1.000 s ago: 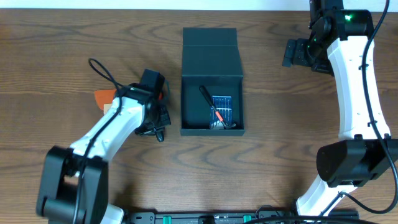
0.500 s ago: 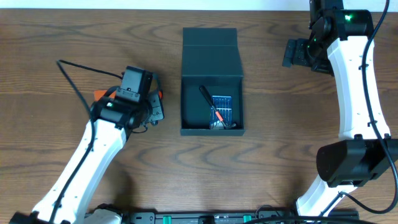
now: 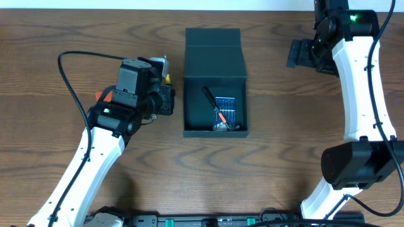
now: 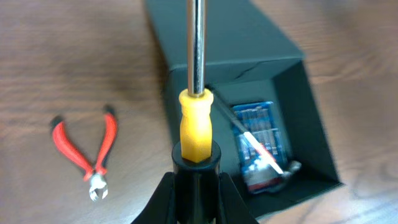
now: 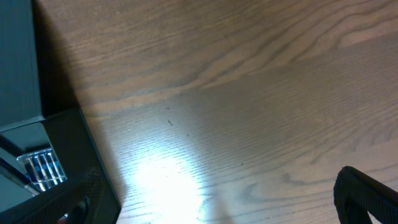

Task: Pack container
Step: 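Lift the screwdriver and carry it right over the black box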

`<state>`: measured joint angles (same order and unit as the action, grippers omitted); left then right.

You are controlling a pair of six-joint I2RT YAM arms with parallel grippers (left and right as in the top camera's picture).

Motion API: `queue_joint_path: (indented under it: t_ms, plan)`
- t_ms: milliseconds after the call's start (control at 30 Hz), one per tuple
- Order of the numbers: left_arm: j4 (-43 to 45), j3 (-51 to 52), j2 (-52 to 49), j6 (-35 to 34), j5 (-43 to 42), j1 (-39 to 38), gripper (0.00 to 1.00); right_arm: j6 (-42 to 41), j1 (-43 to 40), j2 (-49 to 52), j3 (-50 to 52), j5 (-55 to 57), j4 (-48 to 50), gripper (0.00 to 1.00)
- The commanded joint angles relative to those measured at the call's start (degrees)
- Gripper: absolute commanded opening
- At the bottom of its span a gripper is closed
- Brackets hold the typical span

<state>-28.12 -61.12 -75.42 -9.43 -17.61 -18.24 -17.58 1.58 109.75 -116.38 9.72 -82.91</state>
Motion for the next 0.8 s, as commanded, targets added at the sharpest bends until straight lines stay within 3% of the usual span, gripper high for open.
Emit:
queue_joint_path:
  t_ms: [0, 767]
  plan:
    - [1.3, -1.5, 0.5, 3.5, -5.2, -0.9, 0.06, -0.8, -0.1, -0.4, -1.0, 0.6, -0.1, 0.99]
    - [9.4, -1.5, -13.4, 7.0, -6.0, -14.0, 0.06, -0.8, 0.0, -0.4, -1.0, 0.6, -0.1, 0.99]
